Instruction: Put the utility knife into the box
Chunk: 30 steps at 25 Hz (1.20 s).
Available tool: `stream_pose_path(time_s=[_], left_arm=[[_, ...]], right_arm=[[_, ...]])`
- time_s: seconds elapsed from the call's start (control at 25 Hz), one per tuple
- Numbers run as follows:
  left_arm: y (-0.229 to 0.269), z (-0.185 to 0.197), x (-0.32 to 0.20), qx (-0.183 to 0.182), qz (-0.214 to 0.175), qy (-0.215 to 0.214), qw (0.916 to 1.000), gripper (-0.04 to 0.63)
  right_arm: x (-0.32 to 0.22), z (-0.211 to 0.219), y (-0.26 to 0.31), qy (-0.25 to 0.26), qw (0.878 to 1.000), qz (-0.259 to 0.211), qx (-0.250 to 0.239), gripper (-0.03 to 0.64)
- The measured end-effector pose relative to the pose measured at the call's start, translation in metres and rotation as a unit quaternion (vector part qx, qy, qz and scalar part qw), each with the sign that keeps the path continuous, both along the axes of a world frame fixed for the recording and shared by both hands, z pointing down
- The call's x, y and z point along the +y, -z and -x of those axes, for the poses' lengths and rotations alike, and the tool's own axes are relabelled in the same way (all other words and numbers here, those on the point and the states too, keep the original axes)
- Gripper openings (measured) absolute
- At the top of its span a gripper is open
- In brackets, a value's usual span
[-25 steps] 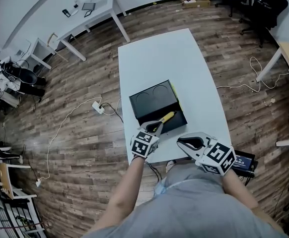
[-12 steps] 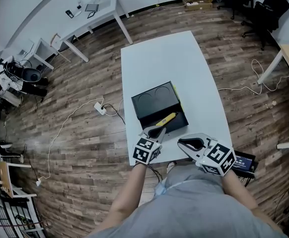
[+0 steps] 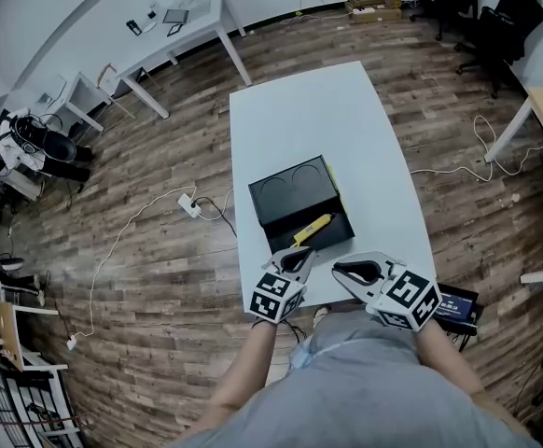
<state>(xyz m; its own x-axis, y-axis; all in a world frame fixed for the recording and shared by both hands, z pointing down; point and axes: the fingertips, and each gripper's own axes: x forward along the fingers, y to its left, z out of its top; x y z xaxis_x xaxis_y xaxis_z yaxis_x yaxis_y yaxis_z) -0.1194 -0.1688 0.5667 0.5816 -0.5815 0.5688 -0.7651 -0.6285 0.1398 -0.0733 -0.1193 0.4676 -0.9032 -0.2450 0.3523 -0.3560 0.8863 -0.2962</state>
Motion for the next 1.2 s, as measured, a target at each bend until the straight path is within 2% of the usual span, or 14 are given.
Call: stream_pose_path(time_s=[0.96, 1.2], left_arm=[[0.045, -0.036, 0.033, 0.056, -0.039, -0.026, 0.9974, 0.017], [0.044, -0.032, 0.039, 0.050, -0.047, -0.028, 0.9972, 0.018]], right_arm=[[0.005, 0.005, 0.005, 0.016, 1.000, -0.008, 0.001, 0.032], [0.005, 0.007, 0.005, 0.014, 1.000, -0.014, 0.004, 0.031]])
